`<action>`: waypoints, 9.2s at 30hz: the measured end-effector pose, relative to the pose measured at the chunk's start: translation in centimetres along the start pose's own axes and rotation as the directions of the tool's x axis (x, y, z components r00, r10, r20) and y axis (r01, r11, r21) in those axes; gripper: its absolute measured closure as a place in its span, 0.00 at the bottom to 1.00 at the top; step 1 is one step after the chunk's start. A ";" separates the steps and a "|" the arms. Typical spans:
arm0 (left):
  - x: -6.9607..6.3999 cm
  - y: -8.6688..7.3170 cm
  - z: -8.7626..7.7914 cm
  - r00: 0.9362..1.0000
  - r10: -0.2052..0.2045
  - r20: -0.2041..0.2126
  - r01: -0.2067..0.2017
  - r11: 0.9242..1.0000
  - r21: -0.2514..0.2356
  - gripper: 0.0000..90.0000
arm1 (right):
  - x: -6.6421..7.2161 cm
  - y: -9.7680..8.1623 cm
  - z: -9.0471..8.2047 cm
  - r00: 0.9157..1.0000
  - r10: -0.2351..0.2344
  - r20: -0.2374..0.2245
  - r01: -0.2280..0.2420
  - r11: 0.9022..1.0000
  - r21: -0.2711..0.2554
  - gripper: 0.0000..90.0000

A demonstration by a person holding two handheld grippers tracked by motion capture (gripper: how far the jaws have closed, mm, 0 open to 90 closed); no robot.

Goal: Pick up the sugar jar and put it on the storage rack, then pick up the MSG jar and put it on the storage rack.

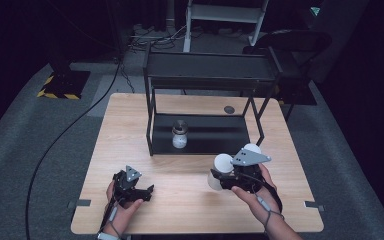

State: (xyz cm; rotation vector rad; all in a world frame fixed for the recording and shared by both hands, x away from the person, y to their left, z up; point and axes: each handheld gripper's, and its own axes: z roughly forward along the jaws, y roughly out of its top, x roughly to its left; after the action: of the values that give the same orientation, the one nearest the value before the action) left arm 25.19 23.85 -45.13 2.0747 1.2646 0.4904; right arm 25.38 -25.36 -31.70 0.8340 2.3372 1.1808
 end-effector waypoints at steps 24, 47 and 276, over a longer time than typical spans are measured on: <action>0.0 0.0 0.0 1.000 0.001 0.003 -0.001 1.000 0.001 0.03 | -1.6 3.7 1.8 0.999 -0.011 0.048 0.011 1.000 -0.014 0.37; 0.0 0.0 0.1 1.000 -0.002 0.002 0.002 1.000 0.001 0.03 | -3.6 7.1 5.6 0.997 -0.004 0.079 0.005 1.000 -0.010 0.37; -0.3 0.2 0.2 1.000 -0.013 -0.009 0.013 1.000 0.004 0.02 | -9.1 -7.0 2.1 0.988 0.084 0.128 -0.081 0.996 -0.024 0.37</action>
State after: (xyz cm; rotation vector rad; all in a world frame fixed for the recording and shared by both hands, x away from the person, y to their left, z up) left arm 25.31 23.45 -45.11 2.0688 1.2844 0.4917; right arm 31.06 -33.44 -37.91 0.9794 2.2030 1.1443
